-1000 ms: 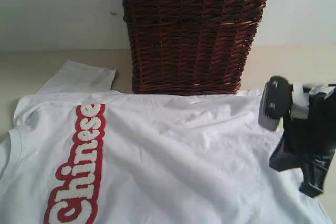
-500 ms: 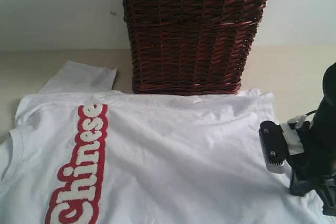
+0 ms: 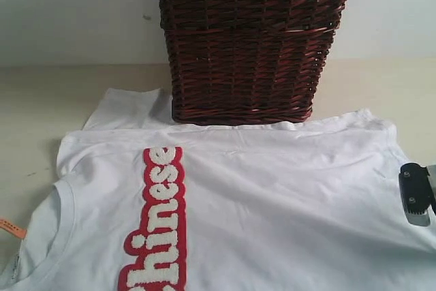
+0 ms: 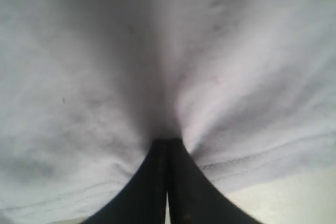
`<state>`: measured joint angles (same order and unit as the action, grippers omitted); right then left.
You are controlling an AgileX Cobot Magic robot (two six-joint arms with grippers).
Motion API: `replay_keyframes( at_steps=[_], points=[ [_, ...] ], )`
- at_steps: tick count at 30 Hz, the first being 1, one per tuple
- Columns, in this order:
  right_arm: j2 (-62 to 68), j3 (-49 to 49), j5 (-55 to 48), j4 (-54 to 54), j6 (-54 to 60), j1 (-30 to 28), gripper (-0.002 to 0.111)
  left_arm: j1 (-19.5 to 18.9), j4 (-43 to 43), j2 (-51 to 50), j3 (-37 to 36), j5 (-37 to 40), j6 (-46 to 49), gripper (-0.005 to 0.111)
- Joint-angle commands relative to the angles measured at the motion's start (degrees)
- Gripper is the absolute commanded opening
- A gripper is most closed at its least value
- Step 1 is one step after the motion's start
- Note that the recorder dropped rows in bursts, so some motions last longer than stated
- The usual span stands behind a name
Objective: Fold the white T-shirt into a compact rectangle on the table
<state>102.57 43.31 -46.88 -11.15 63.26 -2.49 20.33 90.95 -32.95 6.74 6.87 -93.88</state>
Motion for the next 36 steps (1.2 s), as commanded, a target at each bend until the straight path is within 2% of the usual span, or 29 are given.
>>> replay_keyframes(
  at_steps=[1, 5, 10, 13, 17, 22, 26, 32, 36],
  points=[
    [-1.06, -0.92, 7.71, 4.21, 1.15, -0.65, 0.001, 0.23, -0.03, 0.27, -0.17, -0.05, -0.49, 0.000],
    [-8.17, -1.18, 11.08, 17.71, 13.97, -0.53, 0.013, 0.23, -0.03, 0.27, -0.17, -0.05, -0.49, 0.000],
    [-21.05, -1.18, 11.68, 41.86, 29.11, -0.53, 0.031, 0.23, -0.03, 0.27, -0.17, -0.05, -0.49, 0.000],
    [-29.58, -1.18, 11.68, 57.12, 30.43, -0.53, 0.035, 0.23, -0.03, 0.27, -0.17, -0.05, -0.49, 0.000],
    [-36.36, -1.18, 11.90, 76.58, 28.89, -0.53, 0.035, 0.23, -0.03, 0.27, -0.17, -0.36, -0.49, 0.000],
    [-46.11, -5.01, 17.00, 97.04, 29.02, -0.53, 0.035, 0.23, -0.03, 0.27, -0.17, -0.36, -0.49, 0.000],
    [-63.22, -13.71, 24.82, 100.61, 29.12, -0.53, 0.035, 0.23, -0.03, 0.27, -0.17, -0.36, -0.49, 0.000],
    [-79.55, -19.88, 25.32, 100.61, 28.65, -0.53, 0.035, 0.23, -0.03, 0.27, -0.17, -0.36, -0.49, 0.000],
    [-85.47, -21.89, 25.95, 100.61, 23.35, -0.53, 0.035, 0.23, -0.03, 0.27, -0.17, -0.36, -0.49, 0.000]
  ],
)
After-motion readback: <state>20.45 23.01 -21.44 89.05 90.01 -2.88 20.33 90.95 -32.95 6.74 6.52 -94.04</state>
